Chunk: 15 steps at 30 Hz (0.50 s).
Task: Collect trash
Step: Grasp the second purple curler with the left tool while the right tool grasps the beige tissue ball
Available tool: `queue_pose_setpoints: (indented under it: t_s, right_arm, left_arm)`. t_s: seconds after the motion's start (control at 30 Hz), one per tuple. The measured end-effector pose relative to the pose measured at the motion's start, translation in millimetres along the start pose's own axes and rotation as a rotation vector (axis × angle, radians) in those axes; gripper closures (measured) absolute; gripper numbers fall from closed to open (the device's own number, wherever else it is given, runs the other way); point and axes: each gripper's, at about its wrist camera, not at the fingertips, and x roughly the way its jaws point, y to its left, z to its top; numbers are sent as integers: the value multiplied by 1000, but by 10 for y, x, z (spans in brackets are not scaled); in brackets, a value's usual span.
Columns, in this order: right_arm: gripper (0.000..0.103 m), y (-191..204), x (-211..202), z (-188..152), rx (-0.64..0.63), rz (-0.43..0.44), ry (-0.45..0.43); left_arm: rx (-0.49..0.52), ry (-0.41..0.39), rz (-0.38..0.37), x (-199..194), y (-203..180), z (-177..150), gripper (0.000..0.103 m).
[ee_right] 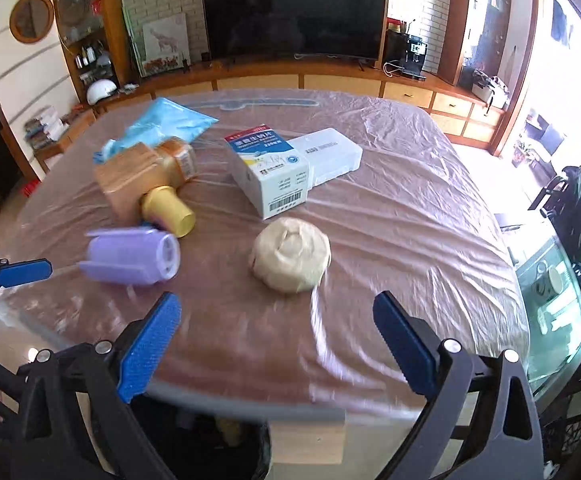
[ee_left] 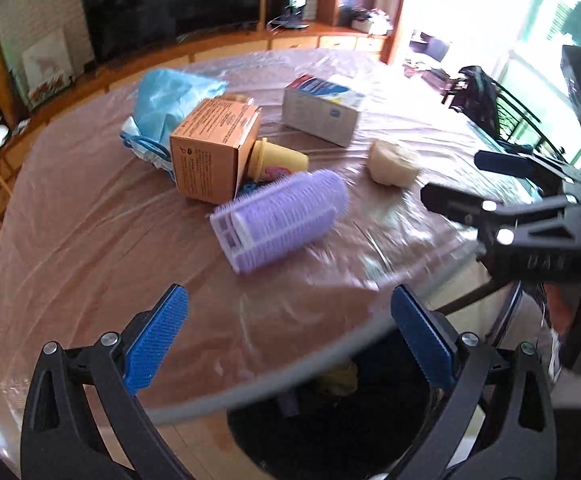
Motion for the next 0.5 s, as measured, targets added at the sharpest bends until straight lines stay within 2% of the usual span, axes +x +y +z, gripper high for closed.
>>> queue_pose_setpoints:
  t_s: [0.1,0.37,0.5]
  right_arm:
    - [8,-1,173,107,-6,-9,12]
    - [8,-126,472,223,44,49,67]
    - [14,-181,565,245,62,72,85]
  left_arm:
    - [-42,13,5,147,15,93,2]
    - [-62,38,23,382,59,228,2]
    - [-88,48,8,443,100,255,2]
